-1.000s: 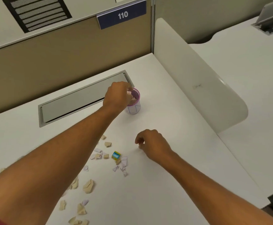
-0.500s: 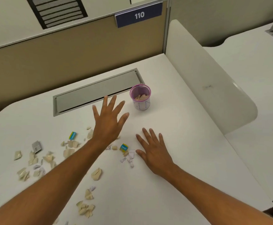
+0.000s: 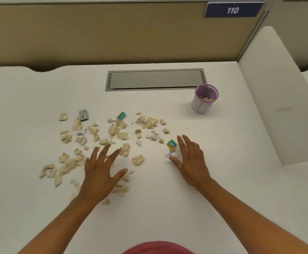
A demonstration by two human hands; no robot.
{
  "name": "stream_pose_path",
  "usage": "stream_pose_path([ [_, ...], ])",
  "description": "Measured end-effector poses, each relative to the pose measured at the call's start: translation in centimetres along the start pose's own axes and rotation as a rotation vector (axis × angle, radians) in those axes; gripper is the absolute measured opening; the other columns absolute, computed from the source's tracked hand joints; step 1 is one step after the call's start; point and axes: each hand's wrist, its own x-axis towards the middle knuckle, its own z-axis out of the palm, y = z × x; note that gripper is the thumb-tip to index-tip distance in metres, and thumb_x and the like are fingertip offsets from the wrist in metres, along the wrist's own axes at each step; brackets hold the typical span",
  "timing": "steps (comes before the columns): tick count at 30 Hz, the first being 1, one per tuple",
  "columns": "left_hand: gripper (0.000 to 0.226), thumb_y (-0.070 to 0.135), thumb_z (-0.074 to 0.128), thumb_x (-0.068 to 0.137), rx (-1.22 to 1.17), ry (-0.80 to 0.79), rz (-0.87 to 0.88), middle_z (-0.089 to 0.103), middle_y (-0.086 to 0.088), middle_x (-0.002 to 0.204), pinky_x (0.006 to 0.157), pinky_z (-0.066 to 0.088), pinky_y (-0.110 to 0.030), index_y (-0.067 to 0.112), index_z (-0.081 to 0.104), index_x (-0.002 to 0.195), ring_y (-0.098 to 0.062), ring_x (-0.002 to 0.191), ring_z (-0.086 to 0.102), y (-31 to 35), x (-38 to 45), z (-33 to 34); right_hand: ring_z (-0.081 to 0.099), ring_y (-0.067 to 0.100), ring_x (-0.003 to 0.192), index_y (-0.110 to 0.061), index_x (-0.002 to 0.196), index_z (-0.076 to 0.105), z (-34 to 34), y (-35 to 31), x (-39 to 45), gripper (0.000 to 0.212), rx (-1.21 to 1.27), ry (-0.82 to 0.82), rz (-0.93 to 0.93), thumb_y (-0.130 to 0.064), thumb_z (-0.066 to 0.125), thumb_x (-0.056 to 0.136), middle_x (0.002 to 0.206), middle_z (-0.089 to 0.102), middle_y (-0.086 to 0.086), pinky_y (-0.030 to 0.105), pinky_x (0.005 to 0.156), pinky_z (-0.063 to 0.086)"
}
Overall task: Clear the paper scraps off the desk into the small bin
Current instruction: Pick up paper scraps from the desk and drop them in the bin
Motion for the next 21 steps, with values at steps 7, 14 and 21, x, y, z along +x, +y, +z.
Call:
stream_pose_path([
  [7,0.085,0.091,0.010,0.087,0.121,-0.102,0.077,-0.024,0.013,0.173,0.127,0.004,-0.067,0.054,-0.011,0.160,-0.027,0.161,-0.023,-3.1,-2.1,2.3,0.041,0.031,0.132,-0.029,0.149,0.047,0.2,-4.5,1.9,0.044,-0.220,-0.206,-0.081,-0.034,0.048,0.105,0.160,0.037,0.000,0.038,0.096,0.048],
  [14,0.084,0.088,0.021,0.093,0.143,-0.033,0.187,-0.011,0.007,0.177,0.125,0.005,-0.071,0.047,0.008,0.165,-0.031,0.164,-0.008,-3.2,-1.0,4.3,0.031,0.034,0.147,-0.027,0.152,0.044,-1.3,-3.8,-0.5,0.045,-0.219,-0.276,-0.103,-0.034,0.045,0.107,0.165,0.030,0.002,0.041,0.106,0.047],
  [21,0.070,0.073,0.038,0.099,0.110,0.048,0.231,0.013,-0.003,0.176,0.125,0.012,-0.069,0.038,0.035,0.160,-0.038,0.162,0.015,-3.2,-0.7,5.3,0.041,0.024,0.130,-0.023,0.147,0.048,-0.7,-4.8,-2.2,0.049,-0.244,-0.233,-0.029,-0.005,0.046,0.102,0.154,0.039,-0.003,0.035,0.083,0.057],
])
